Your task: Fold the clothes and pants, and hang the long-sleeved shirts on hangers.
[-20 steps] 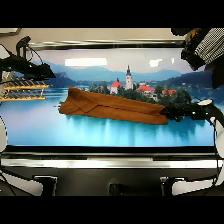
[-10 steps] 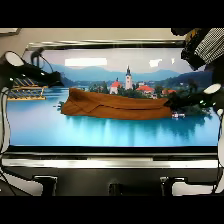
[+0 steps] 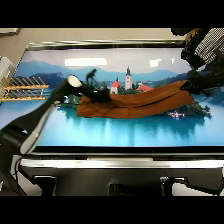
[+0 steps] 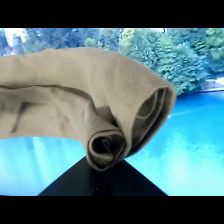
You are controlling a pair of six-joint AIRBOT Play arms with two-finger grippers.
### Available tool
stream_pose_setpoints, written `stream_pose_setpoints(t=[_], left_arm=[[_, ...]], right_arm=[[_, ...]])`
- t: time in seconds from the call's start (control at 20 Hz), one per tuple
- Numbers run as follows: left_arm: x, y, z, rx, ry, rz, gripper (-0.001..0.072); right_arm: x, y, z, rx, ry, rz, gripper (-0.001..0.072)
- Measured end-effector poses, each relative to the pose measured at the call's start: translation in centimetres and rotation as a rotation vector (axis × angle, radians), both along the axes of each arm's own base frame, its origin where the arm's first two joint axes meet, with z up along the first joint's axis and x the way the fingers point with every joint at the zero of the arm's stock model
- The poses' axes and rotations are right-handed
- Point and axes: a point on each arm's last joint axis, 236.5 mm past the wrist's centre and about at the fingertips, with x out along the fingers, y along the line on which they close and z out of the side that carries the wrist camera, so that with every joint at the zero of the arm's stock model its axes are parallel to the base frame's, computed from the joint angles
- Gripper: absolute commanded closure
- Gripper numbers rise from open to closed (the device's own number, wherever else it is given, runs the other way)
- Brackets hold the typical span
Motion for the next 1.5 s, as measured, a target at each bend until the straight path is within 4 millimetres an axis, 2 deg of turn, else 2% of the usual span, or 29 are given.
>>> stream_pose_setpoints(t=[0.15, 0.4, 0.6, 0.75, 0.85, 0.95, 1.1, 1.3, 1.4, 1.5], left_arm=[[-2.3, -6.3, -0.9, -0.082, 0.023, -0.008, 0.0696], [-5.5, -13.8, -2.2, -0.166, 0.076, -0.038, 0.0696], [-7.0, -16.9, -2.4, -0.207, 0.101, -0.062, 0.0696], [-7.0, -16.5, -1.8, -0.218, 0.122, -0.083, 0.0697], [-6.8, -14.8, -1.1, -0.197, 0.131, -0.126, 0.0698], [-6.1, -12.0, 0.6, -0.150, 0.097, -0.170, 0.0697], [-3.6, -5.5, 4.4, -0.039, -0.007, -0.190, 0.0696], [0.6, 6.4, 11.7, 0.103, -0.159, -0.084, 0.0695], [1.6, 12.6, 15.2, 0.164, -0.216, -0.001, 0.0695], [1.8, 18.5, 18.3, 0.216, -0.258, 0.084, 0.0695]], right_arm=[[-1.1, 0.1, 2.5, -0.015, -0.017, -0.013, 0.0678], [-2.2, 0.3, 4.4, -0.025, -0.038, -0.023, 0.0678], [-2.3, 0.3, 4.8, -0.029, -0.045, -0.021, 0.0678], [-2.3, 0.3, 5.0, -0.034, -0.054, -0.019, 0.0678], [-2.1, 0.3, 5.0, -0.038, -0.064, -0.015, 0.0678], [-2.0, 0.6, 5.2, -0.030, -0.072, -0.007, 0.0678], [-1.7, 2.3, 5.4, -0.016, -0.083, 0.024, 0.0678], [-0.2, 7.2, 5.1, 0.005, -0.102, 0.068, 0.0678], [0.6, 10.4, 4.3, 0.010, -0.095, 0.093, 0.0678], [1.2, 13.8, 3.1, 0.016, -0.080, 0.124, 0.0678]])
